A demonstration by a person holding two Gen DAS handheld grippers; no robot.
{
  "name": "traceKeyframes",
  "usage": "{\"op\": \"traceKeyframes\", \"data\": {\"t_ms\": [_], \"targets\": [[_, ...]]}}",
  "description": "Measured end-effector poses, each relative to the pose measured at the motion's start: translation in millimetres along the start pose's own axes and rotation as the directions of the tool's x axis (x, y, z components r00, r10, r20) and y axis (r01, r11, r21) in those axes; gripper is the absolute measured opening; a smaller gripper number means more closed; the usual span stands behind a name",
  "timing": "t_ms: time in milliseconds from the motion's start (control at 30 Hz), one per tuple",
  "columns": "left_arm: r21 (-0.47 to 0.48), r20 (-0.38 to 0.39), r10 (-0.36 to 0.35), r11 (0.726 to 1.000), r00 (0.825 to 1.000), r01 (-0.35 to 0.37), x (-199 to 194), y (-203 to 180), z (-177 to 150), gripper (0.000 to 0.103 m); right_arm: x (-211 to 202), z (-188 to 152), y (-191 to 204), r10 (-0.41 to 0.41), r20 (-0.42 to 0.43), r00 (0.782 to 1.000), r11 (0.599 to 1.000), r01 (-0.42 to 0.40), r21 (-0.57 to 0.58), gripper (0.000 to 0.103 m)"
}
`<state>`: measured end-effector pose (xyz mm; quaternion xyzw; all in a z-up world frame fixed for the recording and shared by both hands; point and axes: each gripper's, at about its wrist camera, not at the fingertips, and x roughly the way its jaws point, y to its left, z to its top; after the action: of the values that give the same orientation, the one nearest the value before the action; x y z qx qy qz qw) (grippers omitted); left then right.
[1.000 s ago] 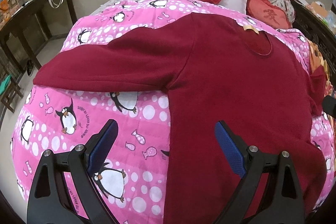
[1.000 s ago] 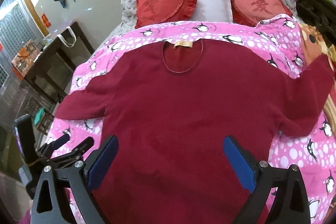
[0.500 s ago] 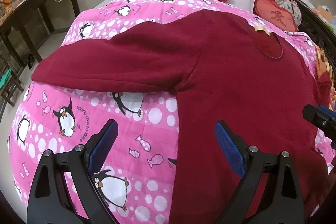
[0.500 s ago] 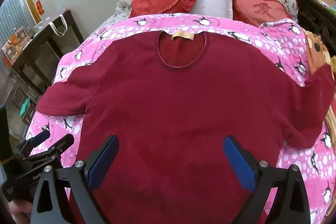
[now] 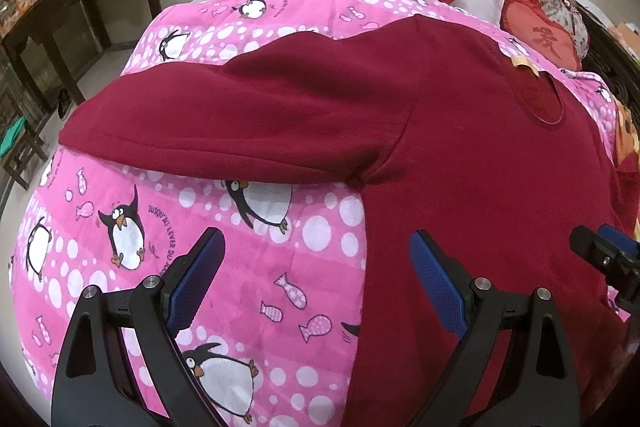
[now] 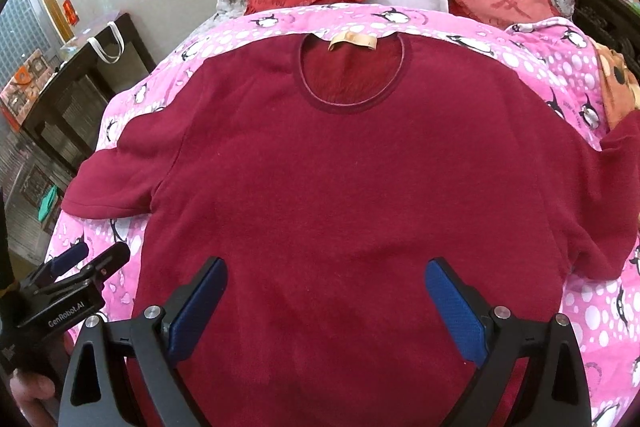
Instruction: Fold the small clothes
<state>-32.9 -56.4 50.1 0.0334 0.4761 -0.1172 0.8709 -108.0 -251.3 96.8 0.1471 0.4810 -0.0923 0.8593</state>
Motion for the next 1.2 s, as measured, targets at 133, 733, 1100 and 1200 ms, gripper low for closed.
{"op": "traceKeyframes", "data": {"t_ms": [133, 733, 1100, 1200], "targets": [[0.0, -0.006, 0.0, 1.0, 1.0, 0.0, 3.2, 0.5, 1.2, 0.093, 4.7, -0.6, -0.1, 0.002, -0.01, 1.0, 1.0, -0.001, 0.004, 0.099], [-0.118, -0.008, 0.008, 0.993, 1.0, -0.009, 4.4, 64.6, 9.1, 0.093, 20.6, -0.2, 11.6, 0.017, -0.049, 0.999, 0.999, -0.018, -0.027, 0.099], [-0.397, -0.005, 0.148, 0.907, 0.989, -0.138, 10.1, 192.0, 30.4, 0.093, 32.4, 0.8, 19.3, 0.027, -0.071, 0.997, 0.999, -0.029, -0.028, 0.099], [-0.48, -0.002, 0.107, 0.872, 0.994, -0.095, 19.3, 216.5, 37.4, 0.093, 34.8, 1.7, 21.9, 0.027, -0.077, 0.997, 0.999, -0.03, -0.038, 0.099]]}}
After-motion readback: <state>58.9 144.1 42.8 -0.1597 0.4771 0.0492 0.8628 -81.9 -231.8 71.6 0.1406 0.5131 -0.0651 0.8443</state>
